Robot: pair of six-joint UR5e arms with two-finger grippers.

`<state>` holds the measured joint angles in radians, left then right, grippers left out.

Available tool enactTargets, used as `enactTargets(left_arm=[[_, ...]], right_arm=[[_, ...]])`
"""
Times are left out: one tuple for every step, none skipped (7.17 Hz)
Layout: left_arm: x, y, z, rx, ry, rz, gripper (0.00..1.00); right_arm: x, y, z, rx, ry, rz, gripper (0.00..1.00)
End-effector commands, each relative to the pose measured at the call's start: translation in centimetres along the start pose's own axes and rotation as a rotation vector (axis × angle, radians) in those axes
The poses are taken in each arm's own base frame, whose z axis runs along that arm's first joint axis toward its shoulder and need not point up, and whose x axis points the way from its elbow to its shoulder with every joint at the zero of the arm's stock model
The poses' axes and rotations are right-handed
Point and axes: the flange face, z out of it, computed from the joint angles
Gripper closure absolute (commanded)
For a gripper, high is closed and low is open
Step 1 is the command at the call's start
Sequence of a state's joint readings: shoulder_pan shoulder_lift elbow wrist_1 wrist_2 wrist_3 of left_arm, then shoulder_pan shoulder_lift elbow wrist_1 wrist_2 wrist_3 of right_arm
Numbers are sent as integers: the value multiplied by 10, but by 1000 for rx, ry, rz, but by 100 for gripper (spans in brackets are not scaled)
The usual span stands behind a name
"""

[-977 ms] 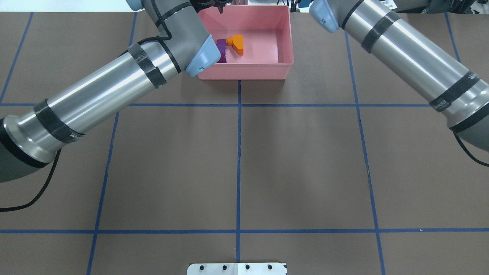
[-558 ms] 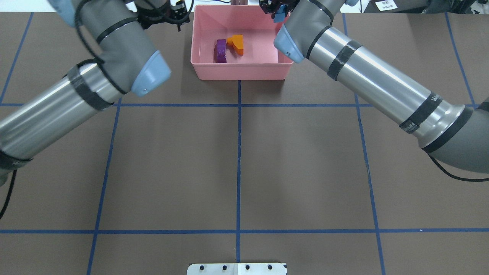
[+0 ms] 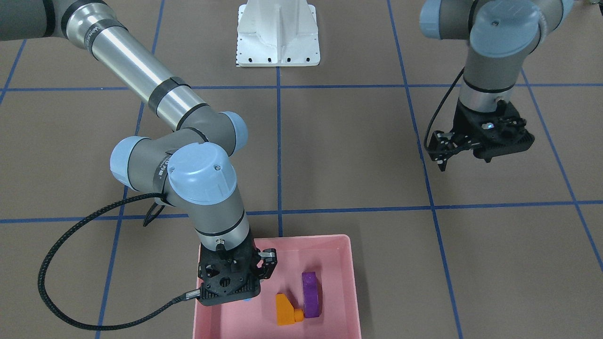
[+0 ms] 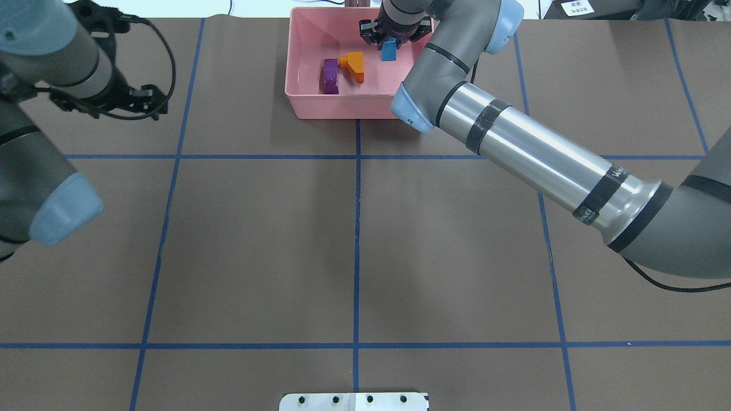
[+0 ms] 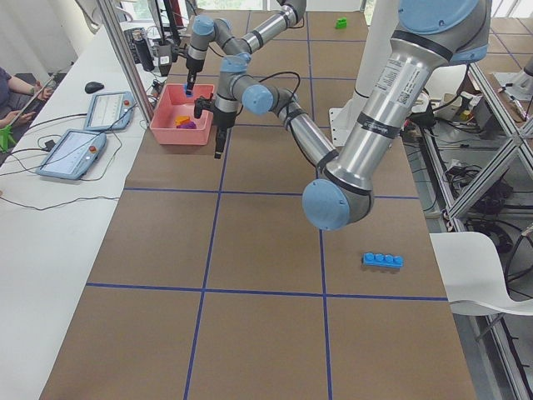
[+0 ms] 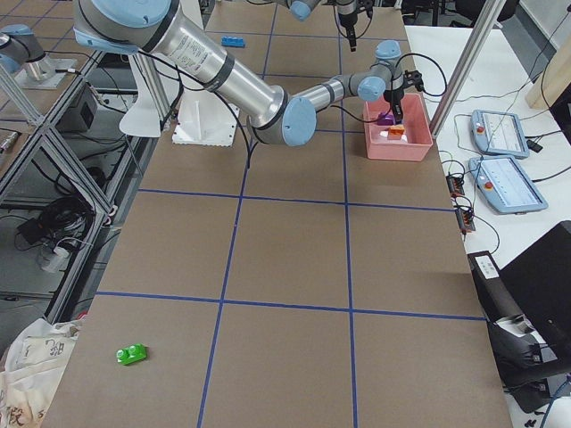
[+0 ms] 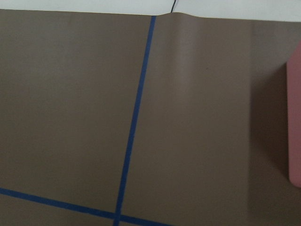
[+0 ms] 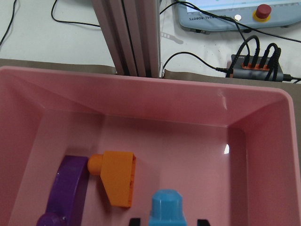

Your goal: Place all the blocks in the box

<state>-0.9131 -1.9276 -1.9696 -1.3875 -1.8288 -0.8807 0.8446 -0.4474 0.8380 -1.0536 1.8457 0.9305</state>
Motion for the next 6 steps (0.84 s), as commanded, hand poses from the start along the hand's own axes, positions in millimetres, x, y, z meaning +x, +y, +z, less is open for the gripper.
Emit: enactTargets(left_arm=[[-79, 70, -3, -35, -5, 39, 0], [-114, 100, 10, -48, 62, 41, 0], [-150, 129, 25, -55, 110, 46, 0], [-188, 158, 34, -40, 134, 6, 0], [-224, 189, 41, -50, 134, -41, 0], [-268, 224, 47, -58, 125, -47, 0]], right_arm=[[-11, -4, -9, 8, -18, 71, 2], [-12, -7, -17, 0, -39, 73, 1], [-8, -15, -30, -30, -72, 86, 1], [1, -22, -53, -97, -83, 117, 1], [11, -16, -78, -148, -72, 132, 1], [27, 0, -97, -166, -66, 144, 1]])
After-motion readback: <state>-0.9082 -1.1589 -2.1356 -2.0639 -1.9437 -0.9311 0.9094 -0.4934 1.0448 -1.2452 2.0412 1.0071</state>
